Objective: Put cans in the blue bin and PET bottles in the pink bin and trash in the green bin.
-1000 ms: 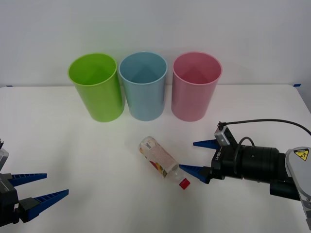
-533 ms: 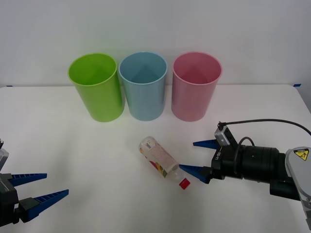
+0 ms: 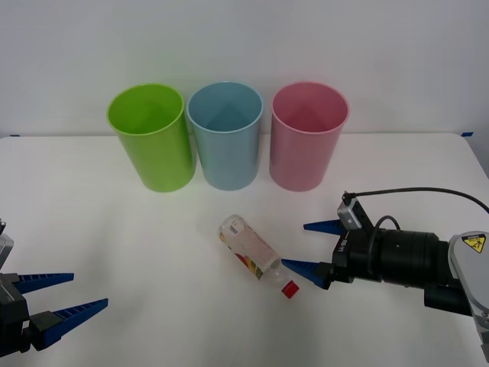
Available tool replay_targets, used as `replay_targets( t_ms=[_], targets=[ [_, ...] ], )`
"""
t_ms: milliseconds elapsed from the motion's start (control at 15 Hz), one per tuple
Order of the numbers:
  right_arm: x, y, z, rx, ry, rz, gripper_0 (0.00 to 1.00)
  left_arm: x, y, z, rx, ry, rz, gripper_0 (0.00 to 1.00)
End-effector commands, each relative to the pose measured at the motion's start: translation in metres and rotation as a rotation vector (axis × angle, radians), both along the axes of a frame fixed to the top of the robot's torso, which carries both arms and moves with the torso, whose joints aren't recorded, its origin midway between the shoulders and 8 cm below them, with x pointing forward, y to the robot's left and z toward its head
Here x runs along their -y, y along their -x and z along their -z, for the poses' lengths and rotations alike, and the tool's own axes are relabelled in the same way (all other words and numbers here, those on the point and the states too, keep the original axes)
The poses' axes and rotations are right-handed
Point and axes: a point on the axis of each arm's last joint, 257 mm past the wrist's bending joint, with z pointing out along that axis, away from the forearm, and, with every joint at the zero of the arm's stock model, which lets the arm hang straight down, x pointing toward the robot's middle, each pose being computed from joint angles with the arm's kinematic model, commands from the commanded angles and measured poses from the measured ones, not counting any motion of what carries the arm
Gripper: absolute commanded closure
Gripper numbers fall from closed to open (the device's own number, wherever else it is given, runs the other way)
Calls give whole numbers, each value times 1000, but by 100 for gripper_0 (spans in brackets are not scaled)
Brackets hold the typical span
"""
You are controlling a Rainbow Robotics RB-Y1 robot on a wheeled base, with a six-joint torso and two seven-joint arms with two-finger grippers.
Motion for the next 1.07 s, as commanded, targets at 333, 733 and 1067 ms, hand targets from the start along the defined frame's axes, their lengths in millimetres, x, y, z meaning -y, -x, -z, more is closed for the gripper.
replay_targets(
  t_ms=[333,733,1067],
  targets=[
    [0,0,0,0,0,0,0,0,0,0,0,0,0,0],
    [0,0,0,0,0,0,0,0,0,0,0,0,0,0],
    [-4,12,14,-37,-19,2,0,0,0,0,0,0,0,0]
  ],
)
